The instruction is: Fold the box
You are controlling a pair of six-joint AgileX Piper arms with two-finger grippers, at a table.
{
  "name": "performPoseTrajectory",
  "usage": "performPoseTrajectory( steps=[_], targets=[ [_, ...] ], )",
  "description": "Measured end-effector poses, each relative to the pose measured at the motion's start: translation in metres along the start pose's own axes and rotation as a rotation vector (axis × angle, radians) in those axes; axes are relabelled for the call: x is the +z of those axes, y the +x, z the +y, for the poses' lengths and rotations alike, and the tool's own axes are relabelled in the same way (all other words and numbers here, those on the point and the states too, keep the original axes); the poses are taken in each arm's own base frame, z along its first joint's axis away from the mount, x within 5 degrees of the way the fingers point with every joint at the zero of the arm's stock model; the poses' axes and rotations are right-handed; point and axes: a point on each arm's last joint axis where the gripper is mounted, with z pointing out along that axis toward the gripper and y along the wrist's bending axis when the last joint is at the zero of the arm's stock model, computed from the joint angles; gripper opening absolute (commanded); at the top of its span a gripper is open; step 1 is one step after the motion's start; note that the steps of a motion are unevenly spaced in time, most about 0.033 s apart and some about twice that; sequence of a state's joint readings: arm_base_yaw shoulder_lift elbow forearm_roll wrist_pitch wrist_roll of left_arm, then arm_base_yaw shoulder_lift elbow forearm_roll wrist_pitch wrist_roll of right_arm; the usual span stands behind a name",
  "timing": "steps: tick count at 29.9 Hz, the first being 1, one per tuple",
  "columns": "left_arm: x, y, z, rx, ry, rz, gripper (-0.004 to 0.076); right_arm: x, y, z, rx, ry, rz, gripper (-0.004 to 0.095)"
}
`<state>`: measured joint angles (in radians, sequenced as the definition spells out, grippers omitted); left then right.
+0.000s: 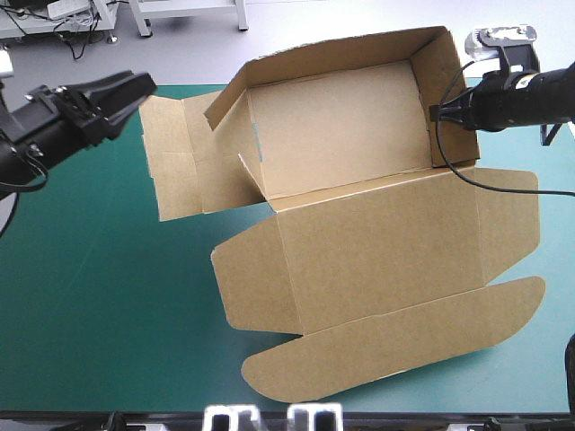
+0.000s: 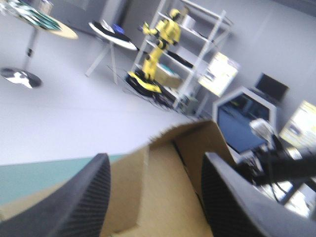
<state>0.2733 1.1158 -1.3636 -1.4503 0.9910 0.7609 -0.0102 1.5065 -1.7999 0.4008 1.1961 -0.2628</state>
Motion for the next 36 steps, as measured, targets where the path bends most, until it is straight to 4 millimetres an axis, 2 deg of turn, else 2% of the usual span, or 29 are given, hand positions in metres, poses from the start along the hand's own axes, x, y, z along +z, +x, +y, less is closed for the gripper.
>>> performPoseTrajectory(
  steps=[4,8,15,19,23,28,36],
  targets=[
    [-0.012,-0.012,0.020,-0.001,-0.146,-0.070,0.0402,-0.014,0.001,0.006,-0.005,-0.007,-0.021,-0.0013],
    [-0.013,-0.009,0.046,-0.015,-0.267,-0.026,0.0402,-0.033,0.004,0.015,-0.019,-0.009,-0.050,-0.0013],
    [-0.002,0.009,0.095,-0.098,-0.387,0.138,0.0402,-0.071,0.012,0.031,-0.031,-0.011,-0.108,-0.0013],
    [0.005,0.026,0.116,-0.184,-0.361,0.271,0.0402,-0.084,0.015,0.037,-0.030,-0.017,-0.140,-0.0013],
    [0.010,0.042,0.125,-0.264,-0.282,0.415,0.0402,-0.087,0.015,0.040,-0.025,-0.038,-0.150,-0.0013],
    [0.011,0.044,0.126,-0.284,-0.262,0.434,0.0402,-0.080,0.013,0.039,-0.013,-0.053,-0.142,-0.0013],
    [0.019,0.035,0.100,-0.315,-0.129,0.346,0.0402,-0.061,0.008,0.033,0.016,-0.089,-0.108,-0.0013]
  ],
)
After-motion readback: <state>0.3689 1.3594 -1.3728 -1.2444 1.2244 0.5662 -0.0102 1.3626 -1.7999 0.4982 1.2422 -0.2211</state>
